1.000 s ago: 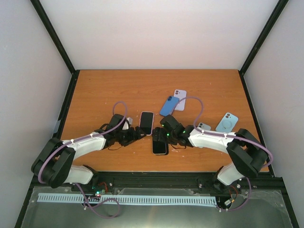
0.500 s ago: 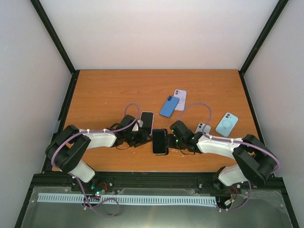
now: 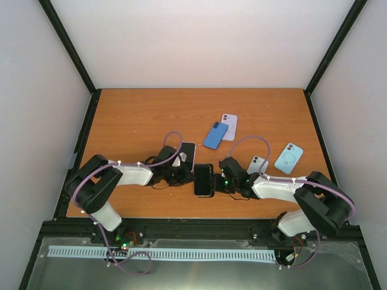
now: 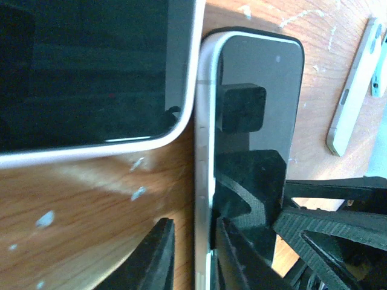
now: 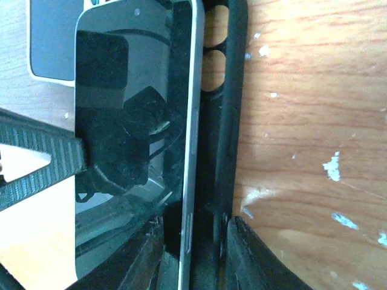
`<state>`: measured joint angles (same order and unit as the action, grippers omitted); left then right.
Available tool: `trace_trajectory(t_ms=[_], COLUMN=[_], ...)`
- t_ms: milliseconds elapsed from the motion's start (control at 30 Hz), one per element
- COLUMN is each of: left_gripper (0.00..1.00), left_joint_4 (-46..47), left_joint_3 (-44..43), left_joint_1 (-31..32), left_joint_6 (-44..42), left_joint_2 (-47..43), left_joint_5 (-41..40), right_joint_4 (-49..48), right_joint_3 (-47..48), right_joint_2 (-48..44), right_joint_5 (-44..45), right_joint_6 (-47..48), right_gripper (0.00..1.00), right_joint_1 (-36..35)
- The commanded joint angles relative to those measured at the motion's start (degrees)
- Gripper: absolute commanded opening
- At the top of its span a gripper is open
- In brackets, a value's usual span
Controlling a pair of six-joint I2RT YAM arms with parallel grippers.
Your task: Put the phone into the phone case
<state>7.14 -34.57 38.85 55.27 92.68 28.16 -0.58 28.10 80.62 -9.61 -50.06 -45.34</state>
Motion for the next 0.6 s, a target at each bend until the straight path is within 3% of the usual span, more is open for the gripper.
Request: trace_trajectory(t_ms=[0, 400, 567], left_gripper=[0.14, 0.1, 0.25], left_joint_4=[2.5, 2.3, -1.5], left_joint_3=[-3.6, -7.6, -6.6], left_joint_1=[1.3, 5.2, 5.2], left_joint_6=[-0.2, -0.1, 0.5], left_joint_2=[2.0, 6.0, 2.3], left_joint_5=[1.3, 0.9, -2.5], right_joint_4=[-4.1, -6.7, -4.4], right_joint_3=[-1.2, -2.7, -3.0], right_joint_2=[-0.1, 0.3, -1.8], right_joint_5=[-1.8, -3.1, -1.7], right_joint_6=[-0.9, -1.4, -1.6], right_gripper=[0.28, 0.26, 0.28], right_joint_1=[0.3, 0.3, 0.3])
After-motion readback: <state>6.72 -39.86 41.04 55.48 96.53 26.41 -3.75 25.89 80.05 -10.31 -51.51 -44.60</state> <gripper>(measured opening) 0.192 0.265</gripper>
